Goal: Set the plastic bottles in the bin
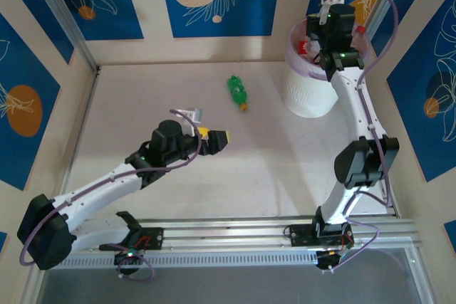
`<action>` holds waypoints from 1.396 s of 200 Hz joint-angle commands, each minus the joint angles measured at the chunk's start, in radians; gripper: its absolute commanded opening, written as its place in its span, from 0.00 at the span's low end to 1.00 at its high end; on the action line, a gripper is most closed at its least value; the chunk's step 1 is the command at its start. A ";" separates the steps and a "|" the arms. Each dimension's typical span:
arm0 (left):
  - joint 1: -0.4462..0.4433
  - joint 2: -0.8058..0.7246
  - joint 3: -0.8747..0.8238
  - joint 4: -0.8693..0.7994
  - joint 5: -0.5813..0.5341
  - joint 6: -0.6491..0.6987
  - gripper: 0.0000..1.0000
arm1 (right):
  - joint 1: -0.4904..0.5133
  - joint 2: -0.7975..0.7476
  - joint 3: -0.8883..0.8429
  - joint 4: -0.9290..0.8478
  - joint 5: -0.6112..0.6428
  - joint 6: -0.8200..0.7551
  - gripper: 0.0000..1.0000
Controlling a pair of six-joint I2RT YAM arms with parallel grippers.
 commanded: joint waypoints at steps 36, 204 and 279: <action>-0.006 0.020 0.099 -0.209 -0.120 -0.016 1.00 | 0.004 0.058 0.084 -0.117 0.039 -0.062 0.55; -0.006 0.126 0.096 -0.181 -0.106 -0.050 1.00 | 0.027 0.088 0.165 -0.106 0.120 -0.330 0.66; 0.018 0.272 0.295 -0.339 -0.154 0.076 1.00 | 0.015 0.109 0.310 -0.353 -0.008 -0.148 0.86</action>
